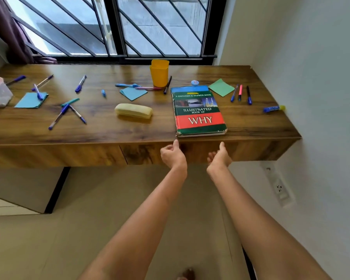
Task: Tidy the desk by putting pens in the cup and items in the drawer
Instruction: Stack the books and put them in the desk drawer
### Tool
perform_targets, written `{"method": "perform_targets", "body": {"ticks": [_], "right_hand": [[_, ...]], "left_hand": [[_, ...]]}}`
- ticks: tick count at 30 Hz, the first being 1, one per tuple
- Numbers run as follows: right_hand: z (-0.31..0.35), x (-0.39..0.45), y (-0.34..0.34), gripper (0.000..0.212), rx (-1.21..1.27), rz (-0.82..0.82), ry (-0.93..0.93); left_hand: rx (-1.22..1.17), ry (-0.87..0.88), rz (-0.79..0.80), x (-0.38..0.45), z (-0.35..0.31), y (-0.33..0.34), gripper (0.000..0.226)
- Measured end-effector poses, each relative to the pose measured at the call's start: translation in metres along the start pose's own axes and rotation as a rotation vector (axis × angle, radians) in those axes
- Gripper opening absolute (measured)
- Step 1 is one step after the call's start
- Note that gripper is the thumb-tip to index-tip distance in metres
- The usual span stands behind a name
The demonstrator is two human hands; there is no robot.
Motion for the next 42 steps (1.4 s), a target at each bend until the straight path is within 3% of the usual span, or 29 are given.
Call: {"method": "perform_targets", "body": {"ticks": [3, 6, 9, 12, 18, 23, 26, 30, 38, 40, 42], "right_hand": [[-0.029, 0.01, -0.005, 0.057, 0.147, 0.151, 0.214], [-0.041, 0.033, -0.006, 0.092, 0.252, 0.218, 0.291], [-0.048, 0.068, -0.01, 0.092, 0.334, 0.18, 0.299], [-0.052, 0.1, -0.002, 0.086, 0.445, 0.273, 0.284], [-0.065, 0.14, 0.017, 0.102, 0.484, 0.419, 0.329], [-0.064, 0.143, 0.02, 0.101, 0.504, 0.503, 0.339], [-0.064, 0.147, 0.013, 0.103, 0.471, 0.527, 0.331], [-0.068, 0.142, -0.001, 0.103, 0.39, 0.458, 0.339], [-0.068, 0.095, -0.05, 0.089, 0.288, 0.307, 0.377], [-0.053, 0.081, -0.062, 0.08, 0.139, 0.172, 0.268], [-0.026, 0.062, -0.08, 0.077, -0.127, -0.081, -0.047]], "left_hand": [[-0.082, -0.285, 0.117, -0.007, 0.037, 0.007, 0.067], [-0.284, -0.357, 0.162, -0.003, 0.055, 0.02, 0.086], [-0.465, -0.408, 0.134, 0.022, 0.078, 0.034, 0.097], [-0.536, -0.388, 0.126, 0.046, 0.094, 0.045, 0.093], [-0.505, -0.323, 0.152, 0.061, 0.112, 0.055, 0.088], [-0.519, -0.303, 0.11, 0.064, 0.112, 0.056, 0.094], [-0.318, -0.071, 0.005, 0.057, 0.099, 0.048, 0.113], [0.035, 0.214, -0.008, 0.04, 0.076, 0.041, 0.129], [0.243, 0.31, -0.055, 0.0, 0.088, 0.006, 0.132], [0.412, 0.409, -0.114, -0.006, 0.074, -0.002, 0.125], [0.738, 0.629, -0.196, -0.014, 0.054, -0.008, 0.109]]}}
Point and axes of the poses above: each hand's wrist, its own x-axis towards the middle knuckle, its own y-axis out of the palm, z = x × y, the point moved 5 cm from there along x, towards the middle knuckle, and after that the axes turned 5 degrees about y, right-handed, at the moved point
